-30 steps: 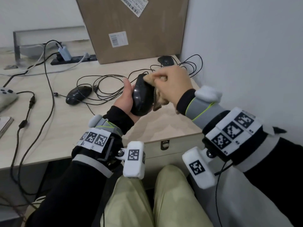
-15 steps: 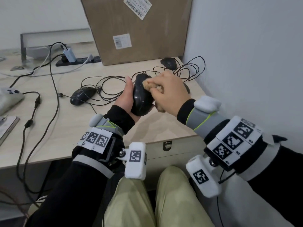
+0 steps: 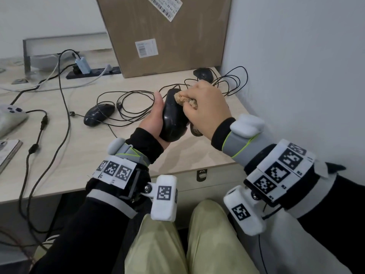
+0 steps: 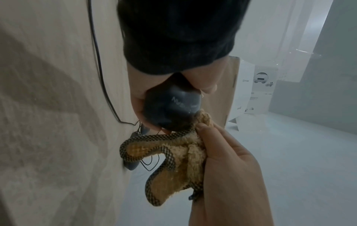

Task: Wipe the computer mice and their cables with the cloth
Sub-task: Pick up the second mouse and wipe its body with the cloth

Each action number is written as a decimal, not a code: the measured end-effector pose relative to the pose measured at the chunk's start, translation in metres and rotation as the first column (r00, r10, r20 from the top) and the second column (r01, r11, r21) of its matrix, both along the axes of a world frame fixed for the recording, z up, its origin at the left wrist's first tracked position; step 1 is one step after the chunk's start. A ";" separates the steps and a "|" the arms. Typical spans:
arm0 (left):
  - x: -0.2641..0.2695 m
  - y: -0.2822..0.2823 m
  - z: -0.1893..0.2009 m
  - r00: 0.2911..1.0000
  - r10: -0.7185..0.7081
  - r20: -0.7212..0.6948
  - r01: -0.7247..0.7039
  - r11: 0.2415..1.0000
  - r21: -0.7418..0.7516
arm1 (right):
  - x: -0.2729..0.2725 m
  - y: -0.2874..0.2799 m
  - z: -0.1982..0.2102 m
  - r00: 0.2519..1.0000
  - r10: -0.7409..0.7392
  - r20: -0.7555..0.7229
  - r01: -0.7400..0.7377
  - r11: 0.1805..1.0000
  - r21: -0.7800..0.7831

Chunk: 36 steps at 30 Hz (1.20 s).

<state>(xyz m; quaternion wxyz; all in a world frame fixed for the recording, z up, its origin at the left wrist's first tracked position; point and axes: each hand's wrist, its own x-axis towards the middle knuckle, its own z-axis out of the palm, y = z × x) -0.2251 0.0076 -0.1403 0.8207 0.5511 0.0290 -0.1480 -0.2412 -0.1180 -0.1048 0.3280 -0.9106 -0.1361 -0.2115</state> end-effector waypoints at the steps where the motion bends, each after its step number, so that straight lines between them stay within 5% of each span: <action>1: -0.001 0.000 0.000 1.000 -0.008 -0.001 0.008 1.000 0.004 | -0.002 0.000 -0.002 1.000 0.002 0.006 -0.002 1.000 -0.005; 18: -0.008 -0.005 0.003 0.998 0.047 0.031 -0.051 0.986 0.161 | 0.002 -0.014 -0.012 1.000 -0.022 0.000 0.021 0.969 0.245; 32: -0.009 -0.005 0.006 0.977 0.105 0.186 -0.180 0.873 0.453 | -0.006 -0.016 -0.019 0.972 0.149 0.181 -0.140 0.988 -0.061; 36: -0.012 -0.007 0.007 0.980 0.038 0.195 -0.132 0.856 0.499 | 0.003 -0.017 -0.014 0.991 0.101 0.093 -0.090 0.989 -0.113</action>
